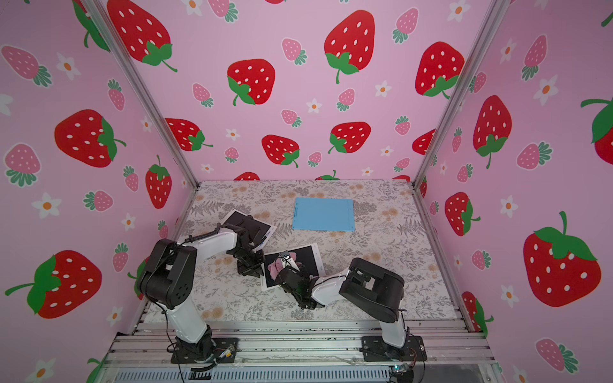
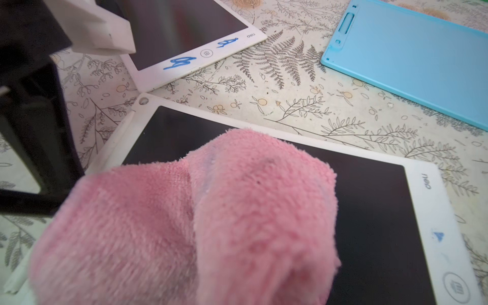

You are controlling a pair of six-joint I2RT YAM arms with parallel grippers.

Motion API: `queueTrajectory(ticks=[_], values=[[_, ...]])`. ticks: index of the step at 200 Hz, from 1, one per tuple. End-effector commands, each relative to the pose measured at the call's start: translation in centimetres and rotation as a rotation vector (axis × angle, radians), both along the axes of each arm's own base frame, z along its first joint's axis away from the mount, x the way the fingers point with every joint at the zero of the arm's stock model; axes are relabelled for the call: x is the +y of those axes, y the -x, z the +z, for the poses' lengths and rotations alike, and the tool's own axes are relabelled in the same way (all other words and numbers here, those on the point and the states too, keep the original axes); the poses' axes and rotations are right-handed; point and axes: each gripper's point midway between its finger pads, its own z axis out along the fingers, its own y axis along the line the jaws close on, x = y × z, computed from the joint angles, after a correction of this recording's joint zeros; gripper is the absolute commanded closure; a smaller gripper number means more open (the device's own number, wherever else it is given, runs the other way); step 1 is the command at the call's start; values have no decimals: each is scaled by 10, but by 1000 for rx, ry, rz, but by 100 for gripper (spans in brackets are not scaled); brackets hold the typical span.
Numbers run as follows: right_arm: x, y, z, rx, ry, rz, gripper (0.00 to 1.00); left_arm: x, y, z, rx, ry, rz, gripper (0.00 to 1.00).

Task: Wipe the drawing tablet
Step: Wipe the dirt from the drawing tablet.

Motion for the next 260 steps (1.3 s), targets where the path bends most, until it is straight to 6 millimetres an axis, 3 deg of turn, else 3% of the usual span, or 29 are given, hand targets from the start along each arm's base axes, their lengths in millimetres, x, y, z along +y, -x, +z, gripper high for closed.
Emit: queueTrajectory(ticks=[1,20,38,56,73,98,109,120,143,156,173,201,214,228,249,260], values=[[-48,8,-42,140,122,-61,100,42,26,-55,92,-248,-36,86],[-106,3,-47,169,124,-232,100,43,27,-57,97,-255,-35,87],[-164,12,-51,189,143,-390,100,43,27,-58,99,-253,-33,87],[-193,23,-54,198,152,-465,100,42,27,-58,97,-249,-32,87],[-186,24,-57,208,138,-455,100,42,27,-57,93,-245,-33,87],[-117,18,-40,138,131,-257,100,41,27,-57,94,-243,-36,87],[-102,17,-34,120,119,-226,100,41,26,-57,93,-243,-38,87],[-116,14,-35,111,126,-274,100,41,25,-57,91,-241,-38,87],[-196,18,-54,202,99,-496,100,40,26,-57,91,-239,-35,87],[-217,23,-53,209,98,-533,100,40,26,-57,90,-238,-35,87],[-206,25,-46,206,94,-484,100,40,25,-57,88,-239,-35,87],[-134,24,-33,149,96,-293,100,38,21,-57,87,-236,-34,87],[-118,23,-30,133,97,-268,100,37,20,-56,84,-235,-37,88],[-133,21,-32,123,109,-307,100,37,19,-56,83,-234,-34,88],[-181,20,-38,145,127,-419,100,36,20,-57,84,-231,-34,88],[-195,21,-36,142,128,-437,100,35,20,-57,83,-230,-36,88]])
